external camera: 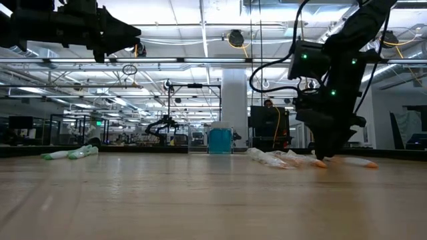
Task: Pick & Place toothbrushing station
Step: Put the orange toothbrush into the transparent organizer
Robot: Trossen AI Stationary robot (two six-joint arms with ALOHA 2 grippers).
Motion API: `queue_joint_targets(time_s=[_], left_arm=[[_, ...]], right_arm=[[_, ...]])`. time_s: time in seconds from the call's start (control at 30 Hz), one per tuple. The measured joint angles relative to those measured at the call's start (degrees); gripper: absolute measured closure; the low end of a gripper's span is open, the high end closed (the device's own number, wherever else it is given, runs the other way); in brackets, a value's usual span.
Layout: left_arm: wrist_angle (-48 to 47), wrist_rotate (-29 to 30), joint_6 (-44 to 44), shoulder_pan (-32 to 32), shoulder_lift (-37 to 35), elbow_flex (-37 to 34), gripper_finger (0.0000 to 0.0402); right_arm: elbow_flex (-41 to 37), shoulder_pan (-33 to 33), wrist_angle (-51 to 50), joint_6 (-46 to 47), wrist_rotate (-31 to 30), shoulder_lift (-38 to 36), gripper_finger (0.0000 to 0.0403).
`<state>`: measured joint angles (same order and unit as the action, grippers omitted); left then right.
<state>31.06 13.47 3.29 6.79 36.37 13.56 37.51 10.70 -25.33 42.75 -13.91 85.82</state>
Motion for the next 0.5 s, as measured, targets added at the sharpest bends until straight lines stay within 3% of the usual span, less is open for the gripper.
queue_joint_targets(time_s=[0.17,0.5], left_arm=[[0.0,0.0,0.0,0.0,0.0,0.0,0.0245],[0.0,0.0,0.0,0.0,0.0,0.0,0.0245]], right_arm=[[0.0,0.0,-0.4,1.3,-0.7,-0.1,0.0270],[-0.1,0.1,-0.7,-0.4,-1.5,-0.2,0.0375]])
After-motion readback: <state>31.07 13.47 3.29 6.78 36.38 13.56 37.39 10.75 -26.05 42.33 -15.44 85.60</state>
